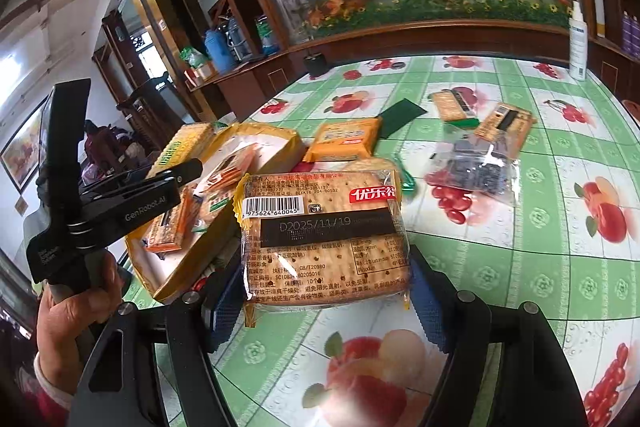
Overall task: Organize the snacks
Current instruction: 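Carry both held packs toward the tray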
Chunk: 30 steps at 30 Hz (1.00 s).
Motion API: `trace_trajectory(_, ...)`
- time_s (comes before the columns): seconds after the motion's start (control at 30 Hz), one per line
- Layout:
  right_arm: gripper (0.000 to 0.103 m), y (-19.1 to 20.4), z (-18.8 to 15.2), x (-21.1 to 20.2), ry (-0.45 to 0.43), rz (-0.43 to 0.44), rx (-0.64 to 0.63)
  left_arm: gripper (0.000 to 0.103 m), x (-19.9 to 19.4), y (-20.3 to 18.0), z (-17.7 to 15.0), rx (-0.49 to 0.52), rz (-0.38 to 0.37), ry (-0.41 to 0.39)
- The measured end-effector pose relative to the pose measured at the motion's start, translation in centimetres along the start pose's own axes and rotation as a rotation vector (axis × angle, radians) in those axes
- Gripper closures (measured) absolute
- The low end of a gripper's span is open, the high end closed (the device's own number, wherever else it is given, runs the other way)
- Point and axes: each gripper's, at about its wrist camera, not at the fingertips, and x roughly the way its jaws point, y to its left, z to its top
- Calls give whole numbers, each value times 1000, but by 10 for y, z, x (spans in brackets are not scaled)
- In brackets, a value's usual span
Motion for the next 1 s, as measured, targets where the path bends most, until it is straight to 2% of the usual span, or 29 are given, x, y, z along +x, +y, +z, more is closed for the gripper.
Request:
trace_trajectory(0.5,28,21,1,14,25,26,-28,57,1,24,-7,-36,1,14)
trace_trajectory(1.0,28,55,9,41,71,70,-86,57,9,68,-20,-97,29,44)
